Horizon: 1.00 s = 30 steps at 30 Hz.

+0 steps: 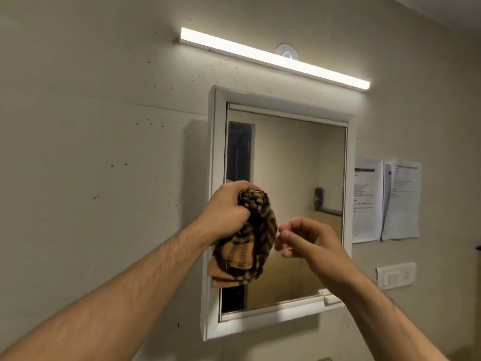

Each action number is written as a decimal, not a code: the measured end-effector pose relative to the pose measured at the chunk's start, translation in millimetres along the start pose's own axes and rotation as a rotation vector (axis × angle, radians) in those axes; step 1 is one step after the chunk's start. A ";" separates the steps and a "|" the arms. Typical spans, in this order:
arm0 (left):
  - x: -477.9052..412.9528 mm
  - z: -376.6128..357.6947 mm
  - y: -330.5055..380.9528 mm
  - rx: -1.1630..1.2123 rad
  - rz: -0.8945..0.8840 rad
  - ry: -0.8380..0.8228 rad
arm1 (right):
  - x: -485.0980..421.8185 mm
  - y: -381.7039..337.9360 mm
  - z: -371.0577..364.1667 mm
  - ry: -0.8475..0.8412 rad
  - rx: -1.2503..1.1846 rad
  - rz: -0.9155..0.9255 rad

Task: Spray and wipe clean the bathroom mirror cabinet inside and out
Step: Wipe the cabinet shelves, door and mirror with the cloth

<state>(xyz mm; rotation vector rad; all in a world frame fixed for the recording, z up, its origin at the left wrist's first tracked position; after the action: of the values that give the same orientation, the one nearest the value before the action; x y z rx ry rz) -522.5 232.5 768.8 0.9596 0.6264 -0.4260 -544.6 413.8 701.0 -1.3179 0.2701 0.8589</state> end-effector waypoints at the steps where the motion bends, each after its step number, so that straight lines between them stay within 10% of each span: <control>1: 4.8 -4.0 -5.0 0.005 0.030 -0.029 | 9.0 6.7 -6.5 -0.004 -0.109 -0.044; 13: 104.4 -79.4 -98.2 -0.199 0.331 -0.422 | 129.0 93.7 -68.7 0.493 0.086 -0.280; 21: 148.6 -65.2 -127.2 -0.234 0.499 -0.756 | 100.5 83.6 -42.0 0.039 0.584 -0.364; 25: 149.1 -65.0 -121.1 -0.117 0.510 -0.718 | 90.5 75.9 -40.7 -0.180 0.125 -0.630; 30: 120.9 -64.8 -92.4 0.205 0.408 -0.332 | 82.1 47.1 -41.1 0.072 -0.670 -0.483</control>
<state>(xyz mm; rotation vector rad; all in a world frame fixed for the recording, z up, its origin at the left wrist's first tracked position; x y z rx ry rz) -506.5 232.9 604.1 1.1495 0.0792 -0.2778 -509.6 408.7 604.1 -1.9320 -0.3078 0.4952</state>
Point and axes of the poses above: each hand's wrist, its own x-axis away from the middle knuckle, its own z-axis out of the back of the hand, y = z × x, the point moved 8 cm from there along -x, towards the middle knuckle, and after that the axes turned 4 degrees about x, right-handed, at the moved point
